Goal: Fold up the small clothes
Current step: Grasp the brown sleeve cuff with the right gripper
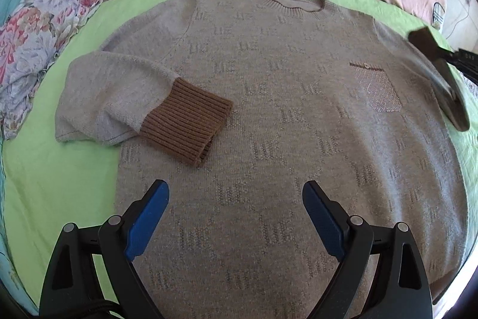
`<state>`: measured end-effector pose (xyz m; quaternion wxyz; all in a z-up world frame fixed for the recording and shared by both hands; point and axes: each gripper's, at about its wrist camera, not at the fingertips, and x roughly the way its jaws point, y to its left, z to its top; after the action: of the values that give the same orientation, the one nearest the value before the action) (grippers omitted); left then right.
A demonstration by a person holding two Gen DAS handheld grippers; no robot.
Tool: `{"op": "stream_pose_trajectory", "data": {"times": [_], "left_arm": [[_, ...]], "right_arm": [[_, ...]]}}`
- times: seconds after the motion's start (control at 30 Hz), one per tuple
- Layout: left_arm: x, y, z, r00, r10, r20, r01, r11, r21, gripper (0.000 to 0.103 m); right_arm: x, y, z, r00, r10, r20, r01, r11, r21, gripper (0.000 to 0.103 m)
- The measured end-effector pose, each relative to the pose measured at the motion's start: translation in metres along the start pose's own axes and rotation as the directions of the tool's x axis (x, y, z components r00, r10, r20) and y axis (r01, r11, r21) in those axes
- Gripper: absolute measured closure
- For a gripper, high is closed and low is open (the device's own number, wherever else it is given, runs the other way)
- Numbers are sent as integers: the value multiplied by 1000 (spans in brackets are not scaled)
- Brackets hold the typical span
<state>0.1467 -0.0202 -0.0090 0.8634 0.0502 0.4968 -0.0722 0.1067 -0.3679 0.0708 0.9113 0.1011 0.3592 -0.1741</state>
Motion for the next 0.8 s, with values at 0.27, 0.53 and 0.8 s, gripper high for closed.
{"op": "stream_pose_trajectory", "data": {"times": [0.27, 0.53, 0.8], "left_arm": [[-9, 22, -5, 999, -30, 20, 30, 999, -45, 11], [-13, 44, -1, 988, -140, 59, 145, 985, -94, 11], [6, 58, 36, 959, -276, 65, 282, 949, -140, 11]], "right_arm": [[31, 124, -11, 945, 322, -64, -322, 947, 0, 95], [69, 232, -34, 847, 506, -161, -511, 859, 11, 95], [100, 246, -57, 786, 543, -297, -553, 831, 57, 67]]}}
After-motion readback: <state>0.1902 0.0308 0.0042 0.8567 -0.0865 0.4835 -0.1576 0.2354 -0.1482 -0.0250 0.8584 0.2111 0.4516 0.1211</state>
